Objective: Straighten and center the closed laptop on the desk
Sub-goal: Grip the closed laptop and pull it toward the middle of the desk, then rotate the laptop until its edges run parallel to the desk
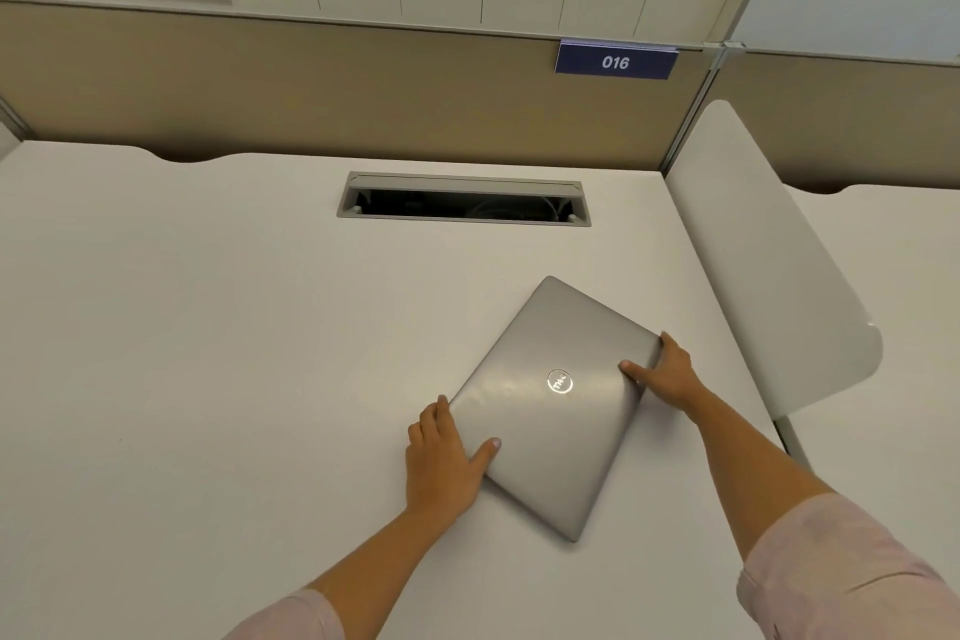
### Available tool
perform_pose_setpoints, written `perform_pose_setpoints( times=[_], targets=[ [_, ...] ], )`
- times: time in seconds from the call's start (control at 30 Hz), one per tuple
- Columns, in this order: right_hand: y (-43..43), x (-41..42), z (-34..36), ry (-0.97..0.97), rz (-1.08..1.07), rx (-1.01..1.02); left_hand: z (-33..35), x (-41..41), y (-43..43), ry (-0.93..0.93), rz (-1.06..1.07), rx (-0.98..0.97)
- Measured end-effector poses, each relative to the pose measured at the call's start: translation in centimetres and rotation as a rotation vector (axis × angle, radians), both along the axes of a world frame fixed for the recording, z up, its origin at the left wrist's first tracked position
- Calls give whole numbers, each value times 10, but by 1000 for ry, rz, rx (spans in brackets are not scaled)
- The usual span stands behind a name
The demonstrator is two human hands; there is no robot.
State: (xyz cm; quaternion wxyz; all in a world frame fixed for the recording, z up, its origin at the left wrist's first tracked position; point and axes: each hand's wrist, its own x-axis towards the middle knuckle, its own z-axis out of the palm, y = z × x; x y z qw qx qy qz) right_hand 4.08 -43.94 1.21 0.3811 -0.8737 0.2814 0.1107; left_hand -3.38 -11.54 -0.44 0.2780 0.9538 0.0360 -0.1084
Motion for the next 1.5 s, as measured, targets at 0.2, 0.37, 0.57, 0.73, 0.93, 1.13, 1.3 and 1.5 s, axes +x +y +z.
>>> perform_pose_setpoints(
  times=[0.2,0.37,0.57,0.73,0.93,1.13,1.3,1.5],
  targets=[
    [-2,16,-4,-38,-74,46,11,0,-10,134,237,-161],
    [8,22,-4,-14,-147,52,20,13,-10,270,344,-276],
    [6,27,-2,19,-185,53,15,19,-7,294,408,-269],
    [16,27,-2,4,-174,71,14,22,5,292,446,-305],
    [55,37,-3,-33,-185,130,15,35,45,279,494,-338],
    [113,57,0,-55,-202,161,21,62,103,272,528,-357],
    [171,67,-4,-43,-223,165,20,84,162,277,530,-330],
    [231,75,-6,-16,-239,167,21,104,221,285,511,-291]
  ],
)
